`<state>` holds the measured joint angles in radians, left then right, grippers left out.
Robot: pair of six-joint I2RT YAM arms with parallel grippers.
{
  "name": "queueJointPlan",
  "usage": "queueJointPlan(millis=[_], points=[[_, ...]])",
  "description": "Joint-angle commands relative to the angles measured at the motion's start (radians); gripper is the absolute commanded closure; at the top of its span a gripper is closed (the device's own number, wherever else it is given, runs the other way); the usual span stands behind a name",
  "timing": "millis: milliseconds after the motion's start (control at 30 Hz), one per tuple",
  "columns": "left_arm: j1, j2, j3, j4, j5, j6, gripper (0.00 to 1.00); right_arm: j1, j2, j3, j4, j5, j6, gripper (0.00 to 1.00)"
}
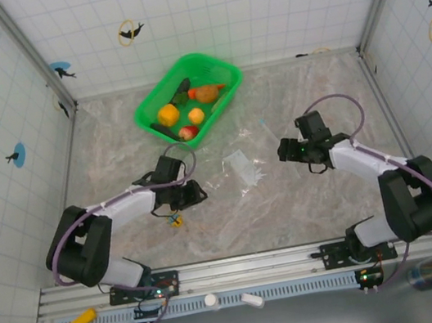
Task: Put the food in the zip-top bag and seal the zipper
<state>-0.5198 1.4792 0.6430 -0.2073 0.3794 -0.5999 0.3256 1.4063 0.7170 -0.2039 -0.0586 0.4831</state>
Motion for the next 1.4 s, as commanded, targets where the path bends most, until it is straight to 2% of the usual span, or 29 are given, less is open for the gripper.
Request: queueJointPlan(millis=[0, 300, 367, 500, 567, 733, 833, 933, 1167, 1367], points=[[0.020, 0.011, -0.026, 0.023, 0.019, -0.032, 0.63, -0.027, 0.035, -0.002, 0.109, -0.108, 0.032, 0.12], [0.030, 0.016, -0.054, 0.063, -0.009, -0.040, 0.65, -0.145, 0.156, -0.026, 0.251, -0.314, 0.083, 0.17], [0.031, 0.018, -0.055, 0.063, -0.014, -0.036, 0.65, -0.168, 0.184, -0.025, 0.272, -0.409, 0.075, 0.22], [0.030, 0.013, -0.049, 0.060, -0.033, -0.024, 0.65, -0.188, 0.197, -0.063, 0.380, -0.534, 0.088, 0.25], [0.030, 0.013, -0.047, 0.059, -0.032, -0.018, 0.65, -0.194, 0.215, -0.080, 0.433, -0.595, 0.107, 0.30], [0.031, 0.006, -0.036, 0.048, -0.048, -0.008, 0.65, -0.197, 0.272, -0.074, 0.472, -0.657, 0.132, 0.41], [0.032, -0.003, -0.036, 0.042, -0.064, -0.005, 0.66, -0.214, 0.270, -0.115, 0.593, -0.719, 0.225, 0.43], [0.031, -0.011, -0.034, 0.036, -0.081, 0.001, 0.66, -0.229, 0.233, -0.151, 0.667, -0.733, 0.284, 0.50], [0.030, -0.027, -0.019, 0.022, -0.099, 0.014, 0.66, -0.226, 0.131, -0.142, 0.596, -0.699, 0.242, 0.70], [0.030, -0.053, -0.018, 0.007, -0.109, 0.023, 0.68, -0.171, 0.085, -0.143, 0.586, -0.725, 0.230, 0.72]])
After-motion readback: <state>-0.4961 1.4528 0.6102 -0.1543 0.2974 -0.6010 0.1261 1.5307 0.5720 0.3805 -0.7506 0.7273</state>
